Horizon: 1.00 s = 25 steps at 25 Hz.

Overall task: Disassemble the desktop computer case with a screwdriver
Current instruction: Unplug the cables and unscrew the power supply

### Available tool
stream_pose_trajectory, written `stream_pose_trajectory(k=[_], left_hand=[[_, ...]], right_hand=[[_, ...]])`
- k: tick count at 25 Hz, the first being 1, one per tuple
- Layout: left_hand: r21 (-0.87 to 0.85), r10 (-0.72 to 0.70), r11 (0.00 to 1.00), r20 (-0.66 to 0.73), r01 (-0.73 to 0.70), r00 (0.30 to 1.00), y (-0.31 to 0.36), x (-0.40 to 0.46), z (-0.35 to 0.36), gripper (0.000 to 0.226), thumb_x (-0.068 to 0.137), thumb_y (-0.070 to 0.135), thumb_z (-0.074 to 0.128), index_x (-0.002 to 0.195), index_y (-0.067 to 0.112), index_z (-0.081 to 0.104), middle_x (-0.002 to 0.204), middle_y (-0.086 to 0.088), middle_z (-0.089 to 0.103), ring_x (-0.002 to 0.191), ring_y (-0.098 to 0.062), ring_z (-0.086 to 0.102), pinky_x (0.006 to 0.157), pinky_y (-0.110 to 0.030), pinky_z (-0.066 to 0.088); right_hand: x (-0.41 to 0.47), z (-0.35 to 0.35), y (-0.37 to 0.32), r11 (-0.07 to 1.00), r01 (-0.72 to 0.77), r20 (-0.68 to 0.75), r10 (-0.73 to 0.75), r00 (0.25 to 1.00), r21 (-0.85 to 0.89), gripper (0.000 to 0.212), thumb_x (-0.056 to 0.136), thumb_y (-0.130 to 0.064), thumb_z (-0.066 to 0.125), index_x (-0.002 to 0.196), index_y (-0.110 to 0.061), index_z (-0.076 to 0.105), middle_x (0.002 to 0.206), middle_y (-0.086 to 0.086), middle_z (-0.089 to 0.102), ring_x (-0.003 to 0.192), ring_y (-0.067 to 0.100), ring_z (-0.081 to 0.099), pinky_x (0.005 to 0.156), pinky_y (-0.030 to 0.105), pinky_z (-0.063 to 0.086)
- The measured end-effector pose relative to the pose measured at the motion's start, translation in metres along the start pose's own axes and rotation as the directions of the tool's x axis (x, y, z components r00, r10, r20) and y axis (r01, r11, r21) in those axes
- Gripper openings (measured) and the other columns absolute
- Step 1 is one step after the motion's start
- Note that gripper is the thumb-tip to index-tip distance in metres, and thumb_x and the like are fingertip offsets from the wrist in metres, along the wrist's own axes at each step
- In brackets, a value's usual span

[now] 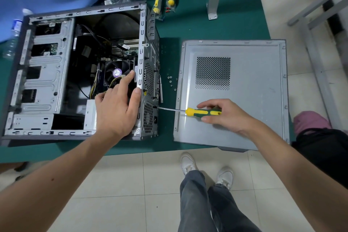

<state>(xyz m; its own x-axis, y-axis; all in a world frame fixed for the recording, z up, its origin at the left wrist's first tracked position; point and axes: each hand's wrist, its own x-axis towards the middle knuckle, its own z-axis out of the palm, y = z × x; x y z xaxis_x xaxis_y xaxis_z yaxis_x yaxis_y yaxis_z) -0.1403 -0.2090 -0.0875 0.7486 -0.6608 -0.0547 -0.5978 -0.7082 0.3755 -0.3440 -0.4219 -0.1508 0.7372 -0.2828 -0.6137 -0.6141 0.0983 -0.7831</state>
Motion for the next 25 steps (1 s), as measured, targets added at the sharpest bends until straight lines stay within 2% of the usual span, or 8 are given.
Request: stream_pose_trajectory(k=[3, 5, 8, 11, 14, 16, 19, 25], left_hand=[[0.004, 0.000, 1.000, -0.003, 0.000, 1.000, 0.000, 0.001, -0.001, 0.050, 0.101, 0.050, 0.023, 0.146, 0.032, 0.034, 0.081, 0.012, 0.054, 0.091, -0.017, 0.053, 0.101, -0.046, 0.029], [0.006, 0.002, 1.000, 0.000, -0.002, 1.000, -0.001, 0.001, -0.001, 0.050, 0.101, 0.050, 0.023, 0.146, 0.032, 0.035, 0.080, 0.011, 0.054, 0.091, -0.018, 0.053, 0.100, -0.047, 0.030], [0.013, 0.003, 1.000, 0.011, -0.003, 1.000, -0.001, 0.001, 0.000, 0.051, 0.101, 0.051, 0.022, 0.147, 0.032, 0.034, 0.079, 0.010, 0.052, 0.091, -0.019, 0.054, 0.101, -0.048, 0.031], [0.015, -0.002, 1.000, 0.020, 0.002, 1.000, -0.001, 0.001, 0.000, 0.050, 0.101, 0.051, 0.022, 0.147, 0.033, 0.033, 0.079, 0.010, 0.051, 0.090, -0.019, 0.054, 0.102, -0.050, 0.031], [0.010, -0.001, 1.000, 0.019, 0.001, 1.000, -0.001, 0.001, -0.001, 0.051, 0.101, 0.050, 0.023, 0.147, 0.032, 0.034, 0.079, 0.010, 0.051, 0.090, -0.019, 0.053, 0.102, -0.051, 0.031], [0.009, -0.002, 1.000, 0.020, 0.002, 1.000, 0.000, 0.001, -0.001, 0.052, 0.100, 0.051, 0.022, 0.147, 0.032, 0.034, 0.080, 0.010, 0.051, 0.090, -0.019, 0.053, 0.102, -0.052, 0.031], [0.009, -0.004, 1.000, 0.022, 0.004, 1.000, 0.000, 0.001, -0.001, 0.052, 0.100, 0.051, 0.022, 0.147, 0.032, 0.034, 0.079, 0.011, 0.051, 0.090, -0.019, 0.053, 0.103, -0.052, 0.031], [0.011, -0.005, 1.000, 0.026, 0.005, 1.000, 0.000, 0.001, -0.002, 0.052, 0.100, 0.049, 0.022, 0.147, 0.031, 0.034, 0.077, 0.010, 0.052, 0.089, -0.019, 0.053, 0.102, -0.051, 0.031]], right_hand=[[-0.004, 0.002, 0.004, 0.991, -0.101, 0.083, 0.093, 0.992, 0.090, 0.020, 0.086, -0.019, 0.074, 0.104, -0.028, 0.072, 0.099, 0.004, 0.067, 0.075, 0.013, 0.057, 0.071, 0.032, 0.046], [-0.006, 0.003, 0.007, 0.989, -0.109, 0.083, 0.100, 0.991, 0.101, 0.019, 0.087, -0.020, 0.073, 0.103, -0.030, 0.072, 0.100, 0.000, 0.067, 0.076, 0.012, 0.059, 0.071, 0.031, 0.046], [-0.007, 0.006, 0.005, 0.998, 0.053, -0.027, -0.054, 0.998, -0.024, 0.025, 0.083, -0.015, 0.076, 0.101, -0.032, 0.072, 0.103, -0.005, 0.061, 0.085, 0.007, 0.058, 0.071, 0.015, 0.047], [-0.003, 0.005, -0.005, 0.957, 0.185, -0.102, -0.212, 0.972, -0.222, 0.030, 0.079, -0.011, 0.079, 0.103, -0.029, 0.071, 0.101, -0.005, 0.056, 0.087, 0.006, 0.057, 0.078, 0.016, 0.045], [0.000, 0.000, -0.015, 0.975, 0.080, -0.013, -0.085, 0.996, -0.209, 0.013, 0.086, -0.037, 0.071, 0.099, -0.034, 0.068, 0.087, -0.011, 0.063, 0.068, 0.010, 0.059, 0.059, 0.022, 0.044], [0.000, 0.000, -0.014, 0.968, 0.037, 0.036, -0.029, 0.999, -0.248, 0.021, 0.094, -0.047, 0.056, 0.093, -0.031, 0.069, 0.074, -0.014, 0.066, 0.065, 0.012, 0.057, 0.053, 0.019, 0.040], [0.000, 0.003, -0.008, 0.959, 0.124, -0.071, -0.146, 0.987, -0.254, 0.006, 0.091, -0.031, 0.067, 0.092, -0.028, 0.072, 0.086, -0.012, 0.067, 0.081, 0.015, 0.060, 0.072, 0.027, 0.047], [-0.007, 0.015, 0.002, 0.939, 0.250, -0.210, -0.301, 0.930, -0.238, 0.032, 0.073, -0.010, 0.083, 0.095, -0.028, 0.070, 0.094, -0.005, 0.059, 0.087, 0.011, 0.058, 0.082, 0.023, 0.047]])
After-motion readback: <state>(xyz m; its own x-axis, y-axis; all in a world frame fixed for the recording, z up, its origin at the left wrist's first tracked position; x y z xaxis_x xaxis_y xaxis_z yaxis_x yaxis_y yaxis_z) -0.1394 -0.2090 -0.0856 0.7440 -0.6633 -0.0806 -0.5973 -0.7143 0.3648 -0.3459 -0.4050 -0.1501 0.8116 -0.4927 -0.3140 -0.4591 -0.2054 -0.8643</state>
